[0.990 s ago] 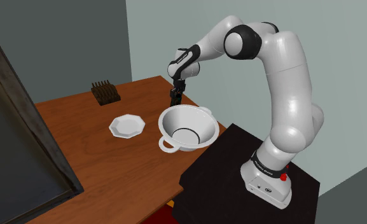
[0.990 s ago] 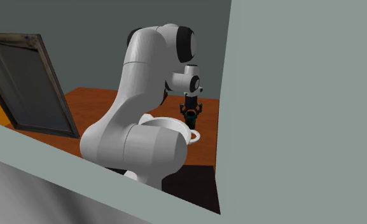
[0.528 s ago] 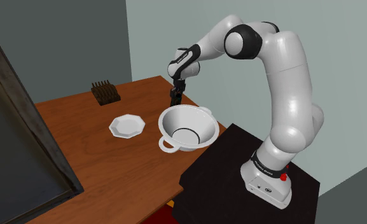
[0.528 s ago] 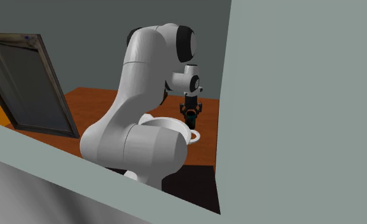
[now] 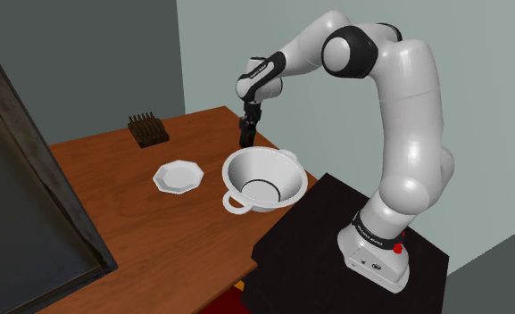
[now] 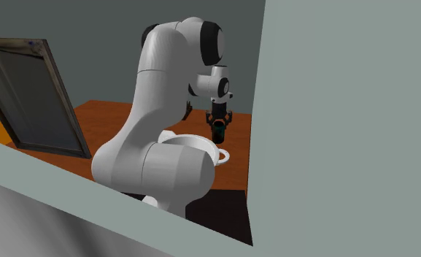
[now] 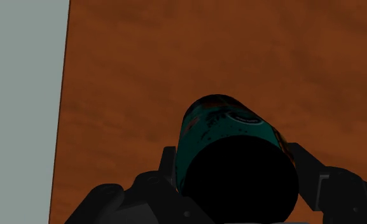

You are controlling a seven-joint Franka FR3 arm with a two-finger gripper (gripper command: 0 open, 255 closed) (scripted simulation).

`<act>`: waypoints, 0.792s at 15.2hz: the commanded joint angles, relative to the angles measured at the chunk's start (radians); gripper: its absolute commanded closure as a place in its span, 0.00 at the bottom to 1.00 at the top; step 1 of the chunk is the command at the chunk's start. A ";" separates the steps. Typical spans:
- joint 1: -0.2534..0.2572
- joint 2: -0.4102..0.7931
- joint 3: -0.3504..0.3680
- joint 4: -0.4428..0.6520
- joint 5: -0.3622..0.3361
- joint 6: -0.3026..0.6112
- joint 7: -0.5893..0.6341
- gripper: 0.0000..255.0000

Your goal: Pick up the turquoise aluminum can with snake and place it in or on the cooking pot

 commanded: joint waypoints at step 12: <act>0.007 -0.112 -0.012 0.011 -0.017 -0.122 0.009 1.00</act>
